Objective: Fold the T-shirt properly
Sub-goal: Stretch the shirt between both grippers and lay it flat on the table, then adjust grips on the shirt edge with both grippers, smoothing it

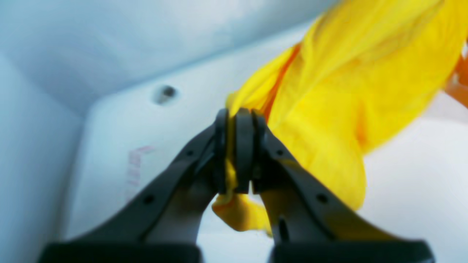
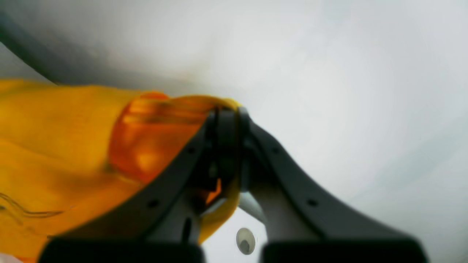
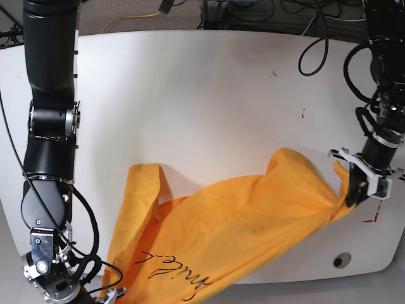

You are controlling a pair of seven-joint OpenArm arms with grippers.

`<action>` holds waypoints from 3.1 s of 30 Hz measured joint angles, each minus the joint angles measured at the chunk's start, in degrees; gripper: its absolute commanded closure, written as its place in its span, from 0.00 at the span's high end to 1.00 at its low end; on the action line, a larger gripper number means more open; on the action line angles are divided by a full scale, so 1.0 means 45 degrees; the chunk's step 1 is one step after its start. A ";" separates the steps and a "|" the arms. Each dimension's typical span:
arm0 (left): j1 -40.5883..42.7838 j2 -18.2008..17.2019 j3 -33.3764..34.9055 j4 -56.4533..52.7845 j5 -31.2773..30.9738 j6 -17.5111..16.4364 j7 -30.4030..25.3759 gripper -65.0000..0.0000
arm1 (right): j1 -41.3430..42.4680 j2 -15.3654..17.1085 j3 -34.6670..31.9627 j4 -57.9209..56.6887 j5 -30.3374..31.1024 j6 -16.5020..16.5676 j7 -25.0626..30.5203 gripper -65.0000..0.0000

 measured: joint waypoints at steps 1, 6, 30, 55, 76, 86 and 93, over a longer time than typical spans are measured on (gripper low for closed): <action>-0.0189 -0.0306 -0.0170 -0.0005 -0.0447 -0.0024 0.0131 0.00 | 0.0160 -0.0029 -0.0010 -0.0010 0.0039 0.0126 -0.0058 0.00; -0.1175 -0.1957 -0.1020 0.0112 -0.1851 -0.0039 -0.0024 0.00 | 0.0835 0.0029 -0.0005 0.0753 0.0034 0.0510 -0.0010 0.00; 0.4537 -0.1953 -0.2487 0.0840 -0.3235 -0.0733 0.0083 0.00 | -0.9340 -0.0442 0.3764 0.7363 -0.0112 0.2613 -0.1268 0.00; 0.9510 -0.1608 -0.2885 0.1083 -0.0651 -0.2905 0.0010 0.00 | -1.6806 -0.3128 0.8233 0.7791 0.4075 0.2482 -0.3701 0.50; 0.8004 0.3351 -0.4444 0.1054 0.6130 -0.6052 0.0078 0.00 | -1.7549 -0.1258 0.8830 0.7490 1.1142 0.2453 -0.7087 0.53; 0.7800 0.3400 -0.4435 0.1054 0.6042 -0.6047 -0.0029 0.00 | -1.5567 -0.1341 0.6348 0.5770 0.9913 0.2409 -0.7014 0.53; 0.7805 0.3351 -0.4444 0.1059 0.6042 -0.6042 -0.0039 0.00 | -1.5475 -0.1447 0.5508 0.4571 0.9831 0.2453 -0.7004 0.53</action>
